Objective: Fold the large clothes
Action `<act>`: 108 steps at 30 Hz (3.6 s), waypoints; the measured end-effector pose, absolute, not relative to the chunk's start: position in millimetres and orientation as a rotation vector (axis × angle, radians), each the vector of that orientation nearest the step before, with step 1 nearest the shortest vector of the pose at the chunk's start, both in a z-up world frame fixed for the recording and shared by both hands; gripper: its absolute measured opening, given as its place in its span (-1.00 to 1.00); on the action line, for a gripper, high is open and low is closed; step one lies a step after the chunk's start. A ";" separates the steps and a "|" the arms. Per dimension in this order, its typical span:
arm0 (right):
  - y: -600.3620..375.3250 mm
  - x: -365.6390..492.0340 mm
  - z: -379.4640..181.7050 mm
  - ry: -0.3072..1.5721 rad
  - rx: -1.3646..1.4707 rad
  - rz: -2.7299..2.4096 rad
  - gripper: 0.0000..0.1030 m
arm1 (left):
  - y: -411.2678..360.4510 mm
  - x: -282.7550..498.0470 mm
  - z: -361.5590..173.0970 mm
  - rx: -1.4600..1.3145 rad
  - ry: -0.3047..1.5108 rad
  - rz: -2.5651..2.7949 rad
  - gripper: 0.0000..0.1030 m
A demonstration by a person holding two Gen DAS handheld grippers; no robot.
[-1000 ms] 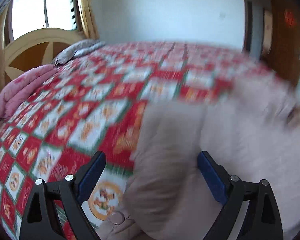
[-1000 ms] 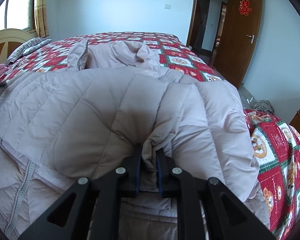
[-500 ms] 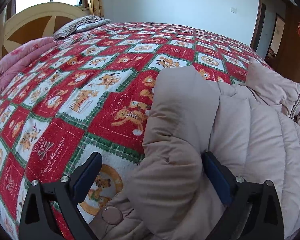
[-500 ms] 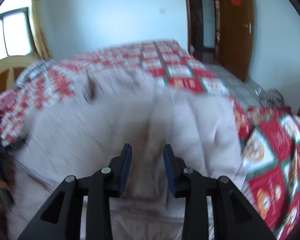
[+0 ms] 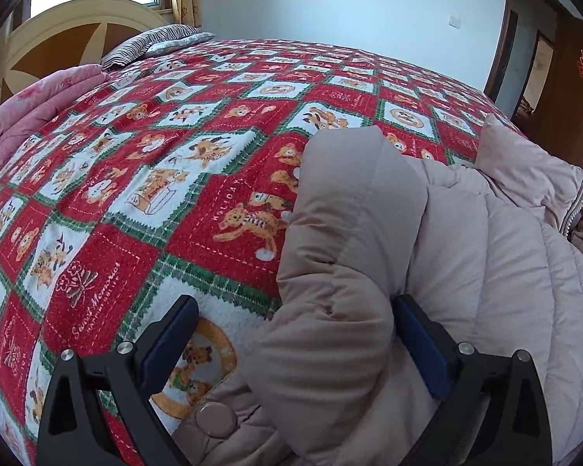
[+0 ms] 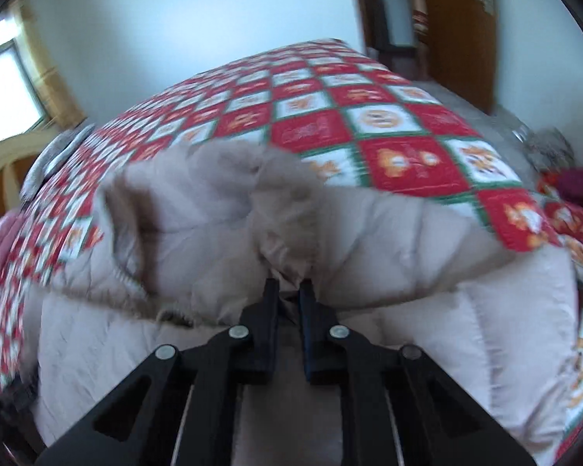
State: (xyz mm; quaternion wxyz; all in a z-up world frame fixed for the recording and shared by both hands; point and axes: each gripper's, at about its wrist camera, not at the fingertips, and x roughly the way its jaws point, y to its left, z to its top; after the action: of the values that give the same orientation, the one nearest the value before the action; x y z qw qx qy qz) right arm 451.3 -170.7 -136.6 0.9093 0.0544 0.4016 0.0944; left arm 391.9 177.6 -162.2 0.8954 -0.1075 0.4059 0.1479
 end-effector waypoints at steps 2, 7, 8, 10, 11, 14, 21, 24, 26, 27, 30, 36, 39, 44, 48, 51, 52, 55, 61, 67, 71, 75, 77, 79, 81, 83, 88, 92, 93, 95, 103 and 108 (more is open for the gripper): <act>-181.1 451.9 -145.4 0.857 0.148 0.196 -0.79 | 176.9 391.9 -162.1 -0.218 0.843 0.303 0.96; -201.6 459.0 -156.7 0.870 0.304 0.238 -0.87 | 152.6 394.2 -141.3 -0.092 0.813 0.236 0.95; -202.6 457.6 -157.2 0.860 0.310 0.246 -0.87 | 143.7 394.2 -133.3 -0.057 0.795 0.214 0.95; -206.5 455.9 -158.6 0.850 0.348 0.263 -0.87 | 114.2 396.8 -102.7 -0.002 0.722 0.127 0.95; -207.5 455.1 -158.9 0.848 0.362 0.269 -0.87 | 100.0 401.5 -89.7 0.004 0.702 0.078 0.96; -206.8 454.5 -158.8 0.842 0.367 0.270 -0.87 | 55.6 430.0 -70.2 0.031 0.709 0.017 0.96; -210.3 458.3 -158.7 0.837 0.401 0.289 -0.86 | -34.2 514.1 -92.4 0.161 0.791 0.121 0.96; -211.2 458.4 -158.8 0.836 0.410 0.293 -0.87 | -22.2 522.8 -92.9 0.133 0.781 0.225 0.42; -211.3 458.8 -159.1 0.837 0.413 0.292 -0.87 | -2.5 520.6 -92.6 0.071 0.803 0.235 -0.83; -211.2 459.1 -159.0 0.837 0.413 0.291 -0.87 | 17.0 516.1 -95.8 0.002 0.839 0.237 -0.83; -210.8 459.8 -159.0 0.837 0.409 0.287 -0.87 | 58.5 491.4 -111.6 -0.161 0.867 0.256 -0.83; -209.7 459.3 -159.0 0.831 0.398 0.284 -0.86 | 92.4 465.0 -157.5 -0.408 0.800 0.188 -0.75; -211.8 455.3 -154.2 0.816 0.403 0.260 -0.85 | 81.5 470.8 -157.3 -0.350 0.803 0.216 -0.73; -204.6 418.9 -102.7 0.591 0.289 0.175 -0.63 | 84.2 465.9 -157.4 -0.378 0.787 0.203 -0.73; -169.0 446.4 -102.8 0.727 0.181 0.244 -0.68 | 84.5 468.9 -157.1 -0.365 0.789 0.206 -0.72; -170.2 473.4 -151.1 0.928 0.201 0.204 -0.84 | 88.2 467.9 -158.1 -0.393 0.785 0.192 -0.72; -176.9 471.8 -155.4 0.893 0.236 0.216 -0.92 | 88.5 467.8 -158.2 -0.397 0.784 0.190 -0.72; -181.1 472.4 -158.8 0.903 0.266 0.221 -0.98 | 88.5 467.9 -157.9 -0.394 0.784 0.190 -0.72; -195.1 471.0 -120.3 0.756 0.344 0.201 -0.97 | 89.2 468.1 -158.2 -0.407 0.777 0.182 -0.72; -220.4 522.3 -109.3 0.695 0.536 0.156 -0.89 | 88.7 468.3 -158.4 -0.405 0.772 0.178 -0.72; -198.3 536.3 -124.5 0.840 0.457 0.267 -0.89 | 89.2 468.0 -158.8 -0.410 0.770 0.174 -0.72; -190.1 509.9 -137.4 0.898 0.424 0.302 -0.89 | 89.8 467.9 -159.1 -0.417 0.767 0.168 -0.72; -202.2 492.9 -120.8 0.773 0.466 0.286 -0.89 | 90.0 467.7 -159.1 -0.418 0.766 0.168 -0.72; -209.2 490.7 -102.0 0.683 0.474 0.274 -0.88 | 89.4 468.0 -158.9 -0.416 0.766 0.169 -0.72; -213.4 505.0 -87.0 0.650 0.469 0.246 -0.73 | 89.8 467.6 -158.8 -0.416 0.766 0.168 -0.72; -220.3 529.3 -89.3 0.677 0.502 0.201 -0.73 | 89.8 467.6 -158.9 -0.418 0.765 0.167 -0.72; -195.6 554.7 -151.5 1.074 0.556 0.378 -0.72 | 91.3 466.9 -158.7 -0.430 0.761 0.159 -0.72; -178.6 510.7 -169.6 1.013 0.378 0.382 -0.95 | 91.0 466.9 -158.4 -0.431 0.759 0.155 -0.72; -179.3 507.3 -171.6 0.987 0.383 0.380 -0.98 | 90.9 467.0 -158.2 -0.431 0.760 0.153 -0.72; -180.0 507.9 -176.9 0.956 0.388 0.380 -1.00 | 91.9 466.7 -158.3 -0.438 0.760 0.146 -0.71; -173.4 508.7 -173.1 0.905 0.313 0.366 -1.00 | 107.6 444.9 -116.8 -0.414 0.834 0.064 -0.60; -175.7 507.9 -171.4 0.897 0.316 0.367 -1.00 | 88.0 439.3 -51.0 -0.315 0.654 -0.034 0.20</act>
State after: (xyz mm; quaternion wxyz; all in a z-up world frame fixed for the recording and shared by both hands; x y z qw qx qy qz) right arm 507.9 -175.7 -171.4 0.8729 0.1513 0.4294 0.1758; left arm 439.3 88.0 -51.0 0.9347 -0.1538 0.3200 -0.0165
